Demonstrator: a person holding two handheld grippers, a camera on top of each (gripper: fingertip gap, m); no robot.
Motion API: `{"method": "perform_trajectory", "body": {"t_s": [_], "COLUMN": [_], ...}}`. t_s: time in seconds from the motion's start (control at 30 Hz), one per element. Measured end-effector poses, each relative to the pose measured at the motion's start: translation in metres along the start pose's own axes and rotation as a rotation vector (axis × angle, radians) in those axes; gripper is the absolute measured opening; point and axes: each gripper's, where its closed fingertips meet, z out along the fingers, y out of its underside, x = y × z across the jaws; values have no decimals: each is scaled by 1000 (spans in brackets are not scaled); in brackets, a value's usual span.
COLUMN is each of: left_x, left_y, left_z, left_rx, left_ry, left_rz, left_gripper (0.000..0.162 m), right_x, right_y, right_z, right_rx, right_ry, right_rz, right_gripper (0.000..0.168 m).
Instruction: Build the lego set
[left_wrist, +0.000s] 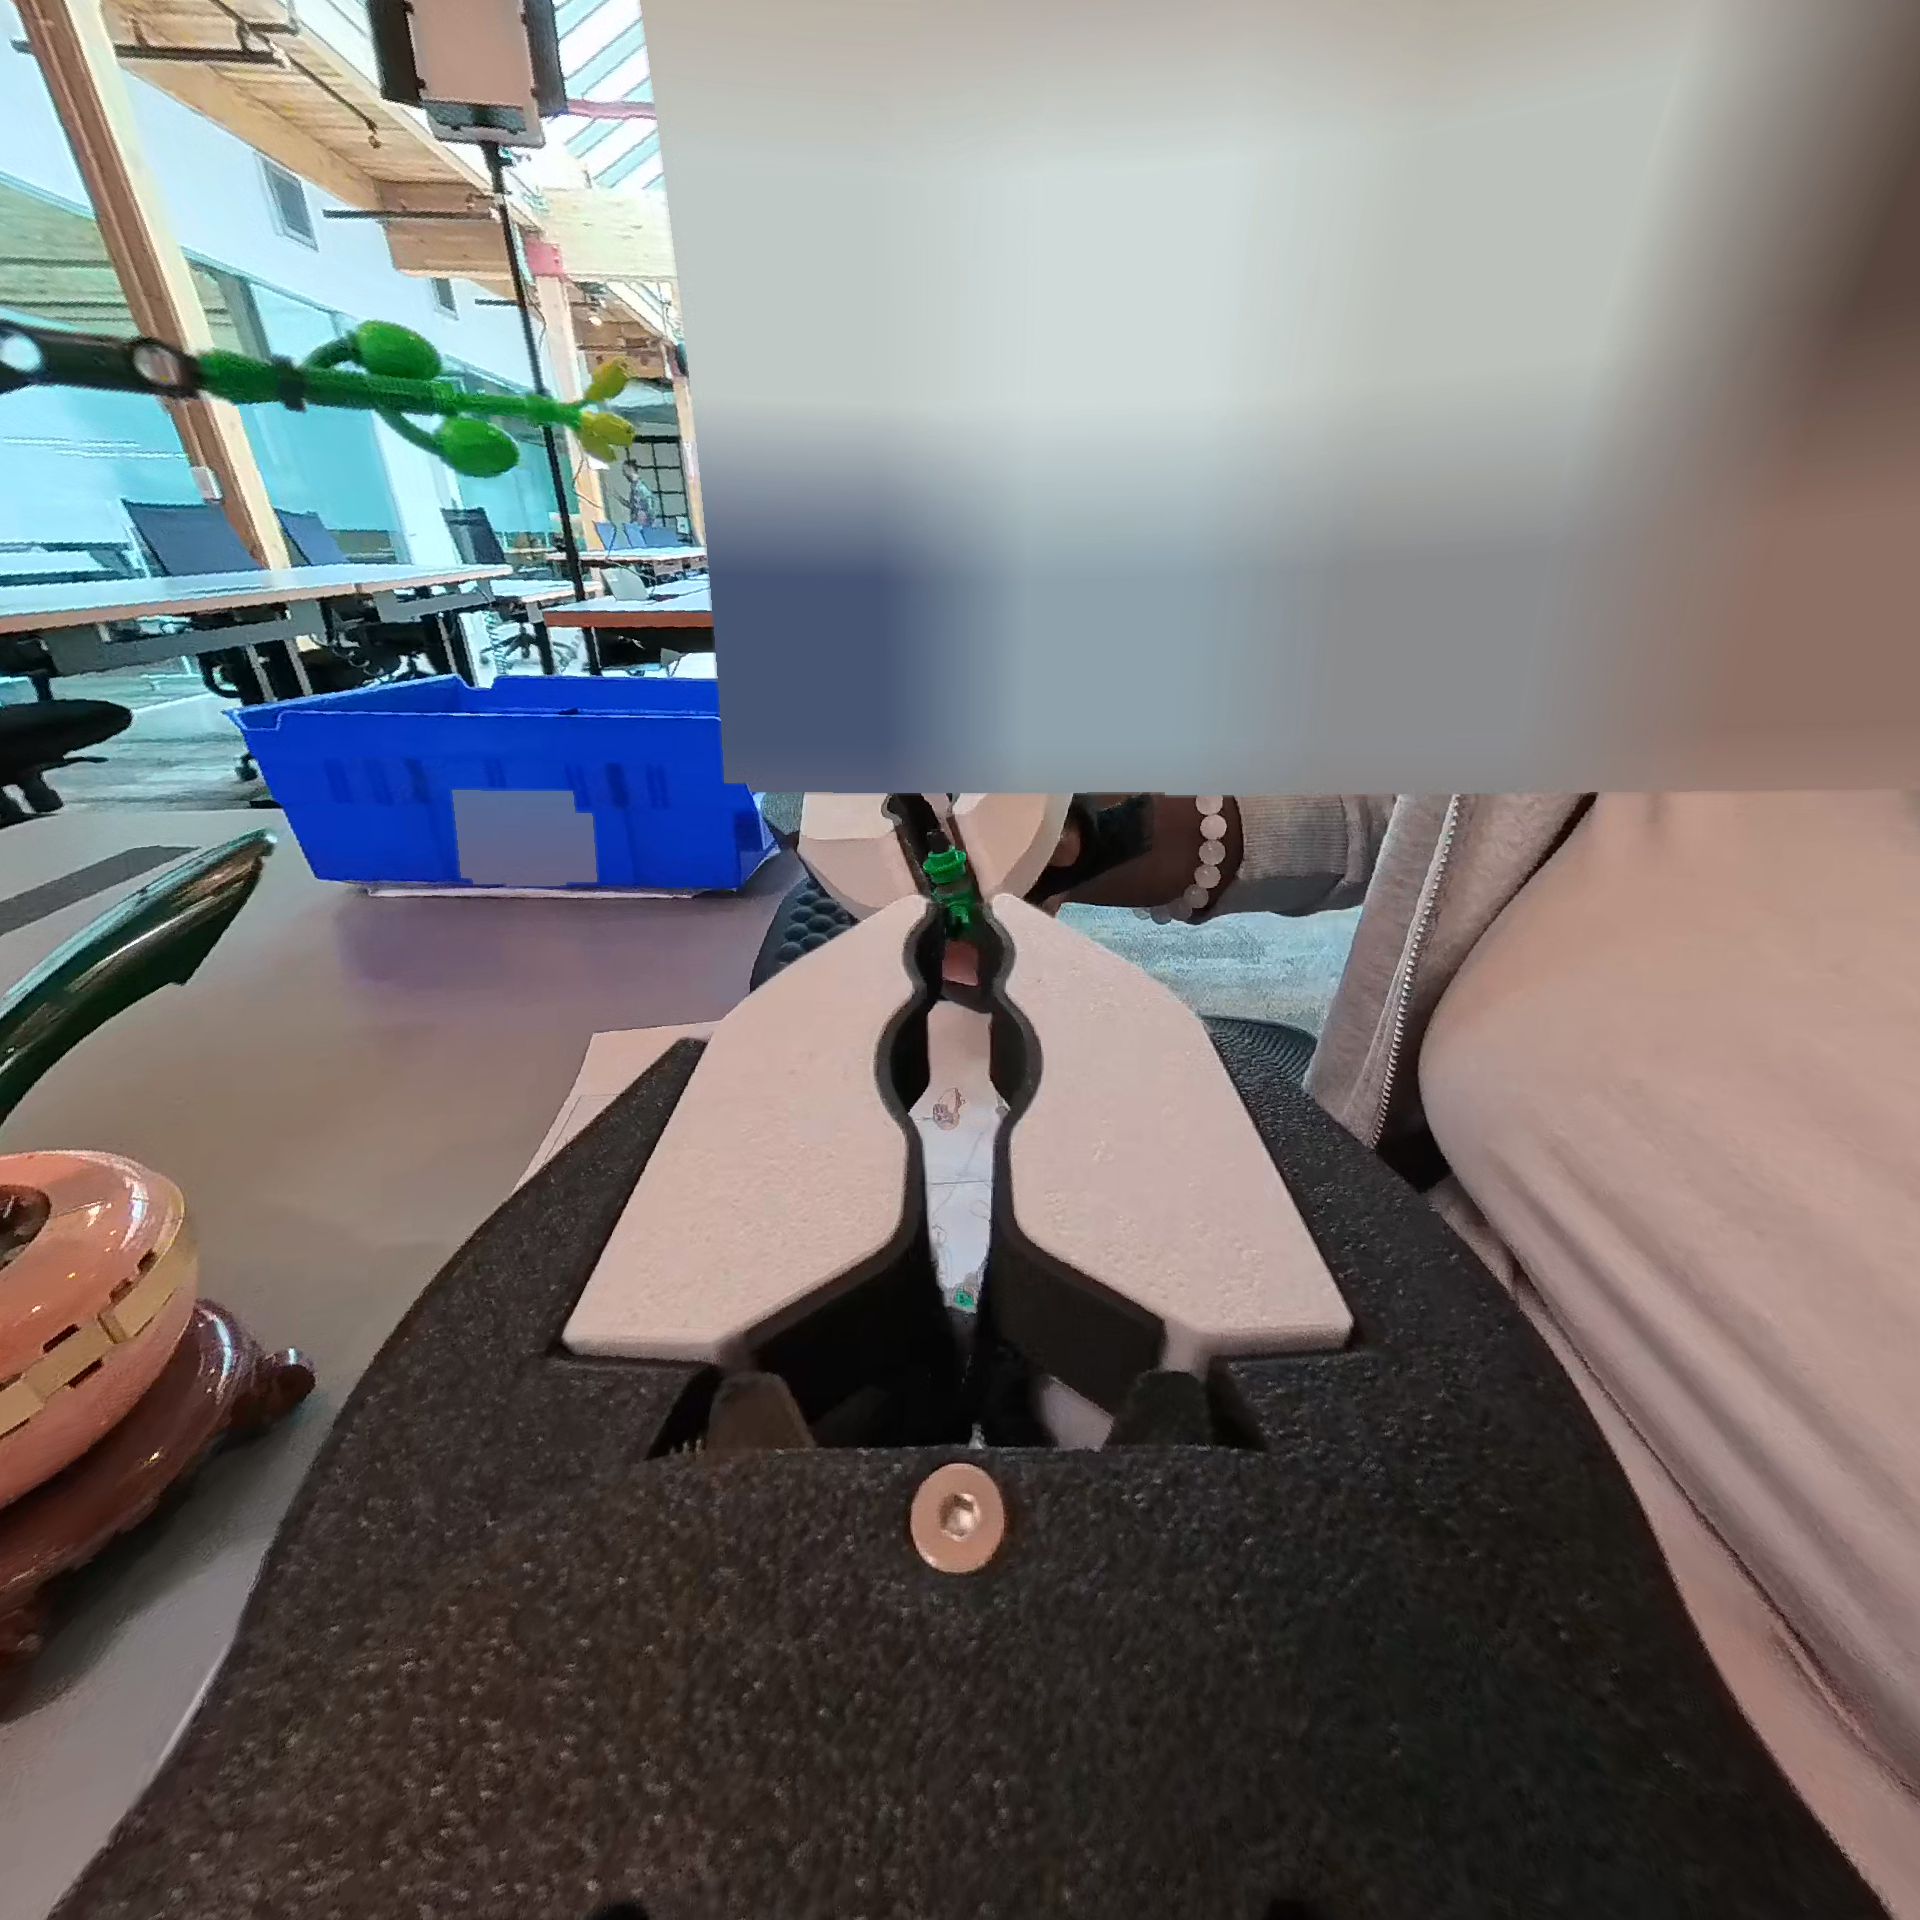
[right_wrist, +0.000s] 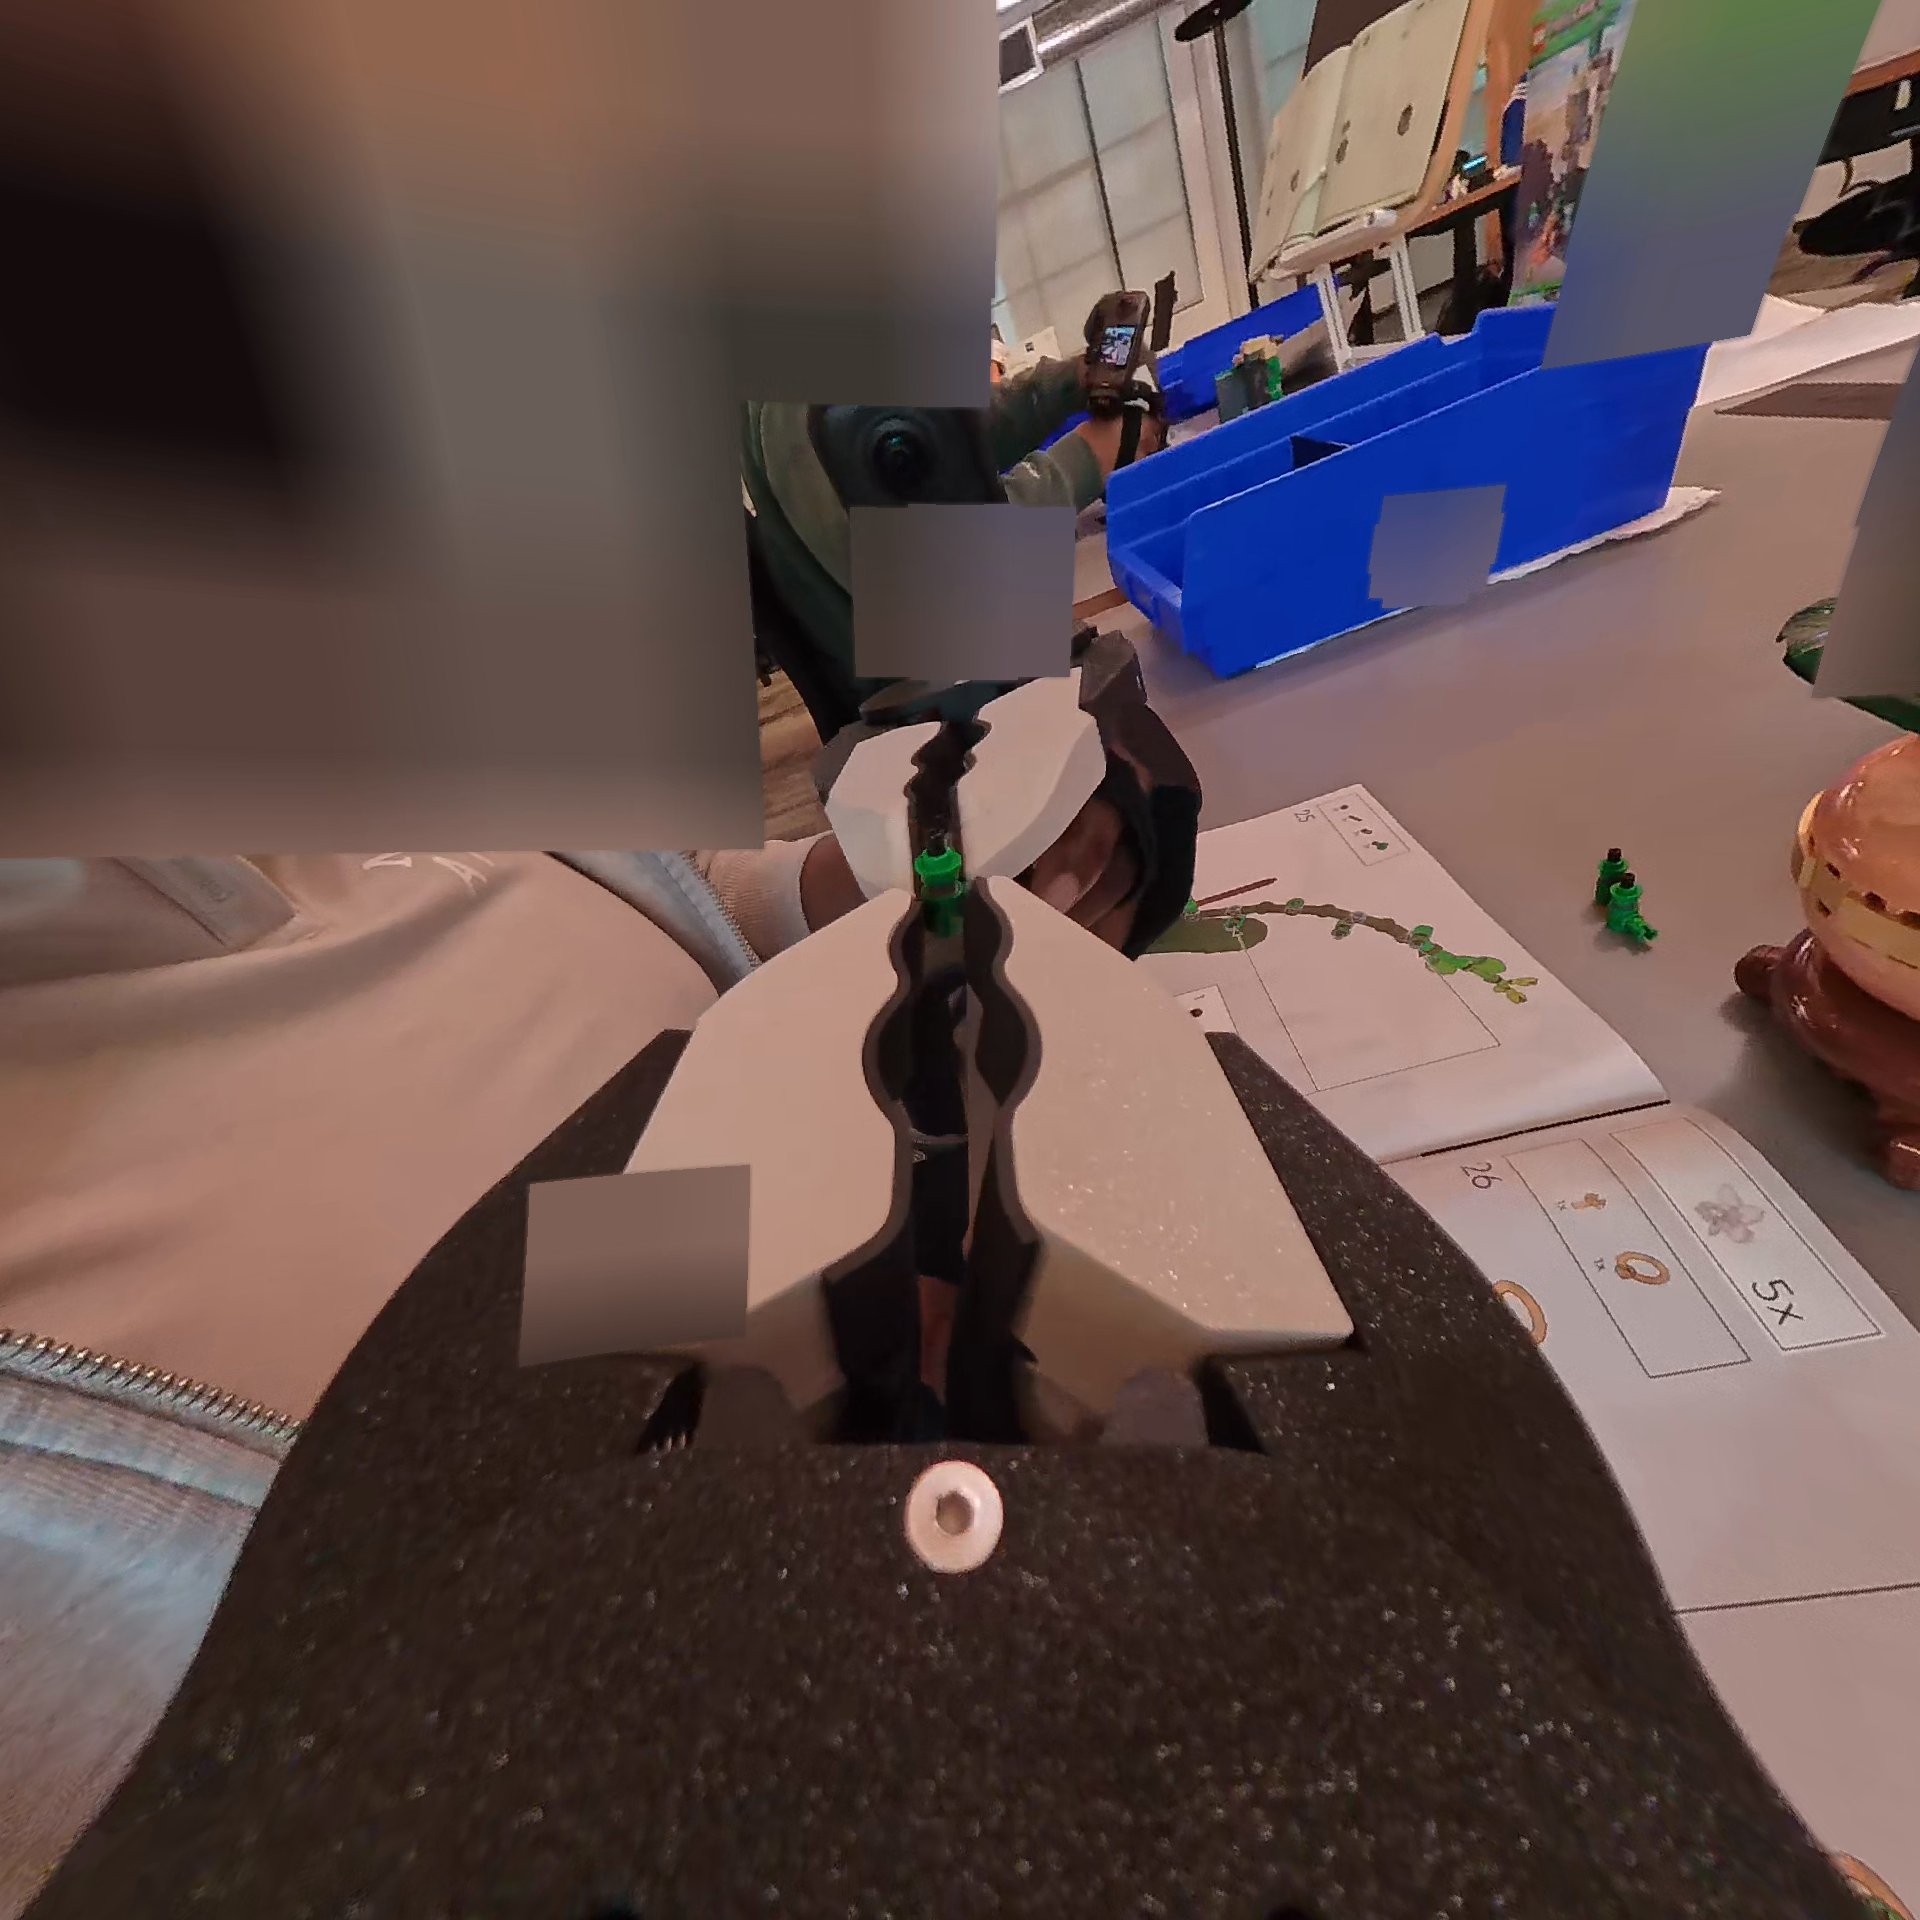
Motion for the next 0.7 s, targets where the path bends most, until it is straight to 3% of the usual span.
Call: {"method": "perform_trajectory", "body": {"t_s": [0.7], "left_x": [-1], "left_y": [-2], "left_z": [4], "left_rx": [-4], "left_ry": [30], "left_rz": [-4], "left_gripper": [4], "right_x": [0], "right_y": [-3], "right_z": [-9], "right_rx": [26], "right_ry": [33], "right_rz": [-64], "right_gripper": [7]}}
